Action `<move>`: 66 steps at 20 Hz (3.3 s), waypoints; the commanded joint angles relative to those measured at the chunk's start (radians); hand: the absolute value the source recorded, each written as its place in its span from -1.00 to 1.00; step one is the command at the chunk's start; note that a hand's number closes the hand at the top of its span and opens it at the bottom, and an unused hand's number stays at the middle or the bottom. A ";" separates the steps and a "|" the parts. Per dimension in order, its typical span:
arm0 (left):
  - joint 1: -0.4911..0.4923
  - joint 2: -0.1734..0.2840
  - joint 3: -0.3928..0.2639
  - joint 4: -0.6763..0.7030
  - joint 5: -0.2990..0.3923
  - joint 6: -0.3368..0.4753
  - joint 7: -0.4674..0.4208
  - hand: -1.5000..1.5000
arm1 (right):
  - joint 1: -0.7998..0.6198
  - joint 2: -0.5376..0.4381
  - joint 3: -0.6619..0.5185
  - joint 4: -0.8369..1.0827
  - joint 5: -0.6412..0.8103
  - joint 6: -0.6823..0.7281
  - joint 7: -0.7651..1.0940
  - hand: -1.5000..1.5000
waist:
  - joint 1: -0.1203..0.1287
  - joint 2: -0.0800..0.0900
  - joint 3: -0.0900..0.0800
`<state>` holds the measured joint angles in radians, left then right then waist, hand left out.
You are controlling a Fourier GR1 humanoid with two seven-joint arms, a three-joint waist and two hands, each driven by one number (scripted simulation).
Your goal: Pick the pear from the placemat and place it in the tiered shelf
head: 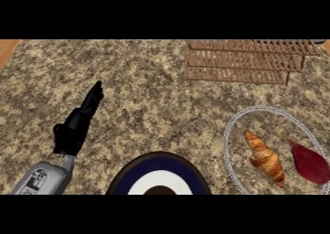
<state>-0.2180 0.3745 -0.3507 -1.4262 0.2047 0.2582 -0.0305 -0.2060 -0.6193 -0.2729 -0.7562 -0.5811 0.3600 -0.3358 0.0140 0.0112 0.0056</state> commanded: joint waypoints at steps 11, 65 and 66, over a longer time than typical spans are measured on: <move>-0.013 -0.046 0.006 -0.013 -0.053 0.013 0.032 0.00 | -0.134 -0.302 0.131 0.061 0.224 0.390 0.008 -1.00 | -0.002 -0.010 -0.005; 0.047 -0.218 0.227 -0.079 -0.272 -0.196 0.121 0.00 | 0.138 -0.065 0.010 -0.666 0.800 0.443 0.307 -1.00 | -0.013 -0.011 -0.005; 0.039 -0.211 0.240 -0.084 -0.259 -0.204 0.133 0.00 | 0.160 -0.002 0.057 -0.768 0.815 0.392 0.379 -1.00 | -0.015 -0.012 -0.006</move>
<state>-0.1716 0.1644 -0.1221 -1.4715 -0.0516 0.0676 0.0539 -0.0642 -0.6743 -0.2513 -1.4787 0.1650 0.7847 0.0336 -0.0010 -0.0006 -0.0002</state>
